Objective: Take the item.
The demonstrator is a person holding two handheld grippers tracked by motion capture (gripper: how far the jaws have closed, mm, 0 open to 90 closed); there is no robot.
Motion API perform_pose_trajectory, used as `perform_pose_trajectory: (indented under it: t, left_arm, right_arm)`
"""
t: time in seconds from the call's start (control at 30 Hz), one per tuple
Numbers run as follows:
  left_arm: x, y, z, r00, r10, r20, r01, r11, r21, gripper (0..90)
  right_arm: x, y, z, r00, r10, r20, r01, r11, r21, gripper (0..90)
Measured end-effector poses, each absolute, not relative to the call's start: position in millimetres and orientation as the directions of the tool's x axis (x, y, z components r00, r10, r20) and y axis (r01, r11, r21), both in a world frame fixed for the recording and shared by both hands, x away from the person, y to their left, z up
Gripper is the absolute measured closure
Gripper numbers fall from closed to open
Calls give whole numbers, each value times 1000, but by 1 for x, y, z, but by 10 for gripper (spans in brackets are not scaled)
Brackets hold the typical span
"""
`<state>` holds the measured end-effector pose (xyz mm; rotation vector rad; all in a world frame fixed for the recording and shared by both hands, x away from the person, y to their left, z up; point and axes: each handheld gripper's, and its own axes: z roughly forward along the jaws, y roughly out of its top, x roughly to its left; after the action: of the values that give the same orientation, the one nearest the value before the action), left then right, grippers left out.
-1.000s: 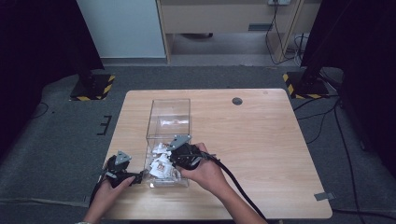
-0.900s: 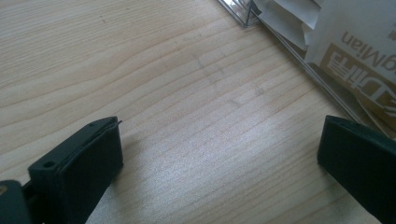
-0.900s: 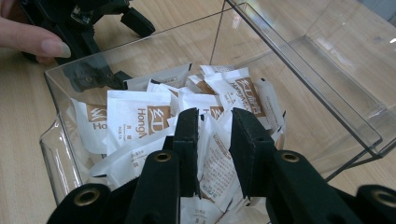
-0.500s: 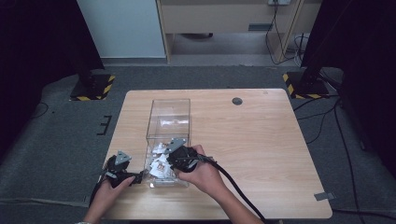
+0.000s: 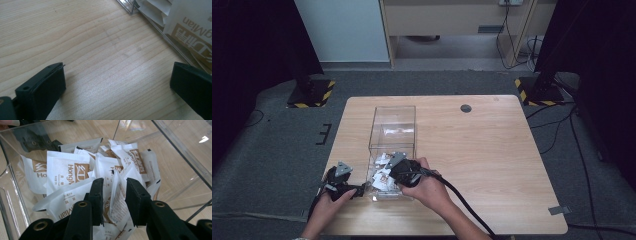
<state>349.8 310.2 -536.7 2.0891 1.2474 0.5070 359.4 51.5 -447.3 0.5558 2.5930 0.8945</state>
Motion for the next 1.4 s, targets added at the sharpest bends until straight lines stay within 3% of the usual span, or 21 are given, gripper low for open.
perform_pose_trajectory:
  t: [0.37,0.97,1.4]
  left_arm:
    - [350,310,-537,474,881,1,632,-341,696,0]
    - [350,310,-537,475,880,1,631,-341,696,0]
    - [350,310,-537,478,878,-5,631,-340,698,0]
  right_arm:
    - [359,50,-447,-884,436,-168,244,737,631,879]
    - [363,28,-413,-868,485,-104,251,610,751,886]
    - [367,13,-394,-852,516,-92,257,564,785,887]
